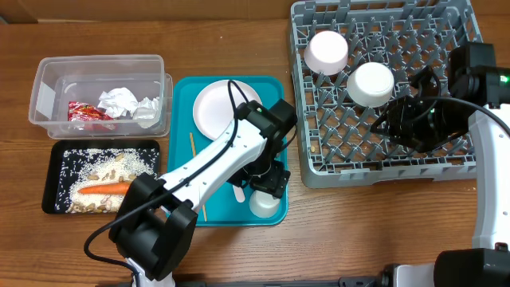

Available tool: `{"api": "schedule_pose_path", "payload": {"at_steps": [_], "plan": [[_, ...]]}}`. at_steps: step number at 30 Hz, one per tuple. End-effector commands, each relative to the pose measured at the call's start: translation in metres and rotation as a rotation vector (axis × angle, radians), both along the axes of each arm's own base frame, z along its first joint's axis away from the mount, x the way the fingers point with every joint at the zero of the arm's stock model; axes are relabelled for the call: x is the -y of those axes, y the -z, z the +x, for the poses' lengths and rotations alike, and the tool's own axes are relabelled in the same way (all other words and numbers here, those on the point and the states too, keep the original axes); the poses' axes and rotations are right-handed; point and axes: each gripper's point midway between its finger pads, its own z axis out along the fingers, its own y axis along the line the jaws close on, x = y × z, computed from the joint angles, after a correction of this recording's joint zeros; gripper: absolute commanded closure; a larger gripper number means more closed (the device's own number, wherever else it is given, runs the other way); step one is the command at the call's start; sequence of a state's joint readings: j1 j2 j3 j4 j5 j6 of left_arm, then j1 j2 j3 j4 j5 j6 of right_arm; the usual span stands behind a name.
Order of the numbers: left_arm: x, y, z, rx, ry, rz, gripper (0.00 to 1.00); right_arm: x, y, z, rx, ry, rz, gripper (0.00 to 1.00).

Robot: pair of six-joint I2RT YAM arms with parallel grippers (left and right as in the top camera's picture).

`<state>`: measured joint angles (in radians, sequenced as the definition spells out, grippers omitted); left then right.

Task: Sort waste into correct bins and load items into the dishwasher
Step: 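Move the left gripper down to the white cup on the teal tray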

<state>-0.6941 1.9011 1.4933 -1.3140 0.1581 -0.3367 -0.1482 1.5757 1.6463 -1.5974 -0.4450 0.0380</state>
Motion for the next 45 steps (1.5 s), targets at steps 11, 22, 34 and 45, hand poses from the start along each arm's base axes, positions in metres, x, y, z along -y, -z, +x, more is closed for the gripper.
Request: {"api": "schedule_pose_path", "payload": {"at_steps": [11, 22, 34, 45], "plan": [[0.002, 0.006, 0.002, 0.019, 0.027, -0.005, 0.07, -0.001, 0.000, 0.002, 0.016, -0.006, -0.002, 0.46], [0.003, 0.006, 0.003, 0.024, 0.051, -0.012, 0.07, -0.001, 0.000, 0.003, 0.018, -0.006, -0.003, 0.46], [-0.008, 0.007, 0.010, 0.062, 0.070, 0.044, 0.05, -0.001, 0.000, 0.003, 0.018, -0.006, -0.003, 0.46], [-0.010, -0.009, 0.027, 0.116, 0.095, 0.051, 0.00, -0.001, 0.000, 0.003, 0.018, -0.006, -0.003, 0.46]]}}
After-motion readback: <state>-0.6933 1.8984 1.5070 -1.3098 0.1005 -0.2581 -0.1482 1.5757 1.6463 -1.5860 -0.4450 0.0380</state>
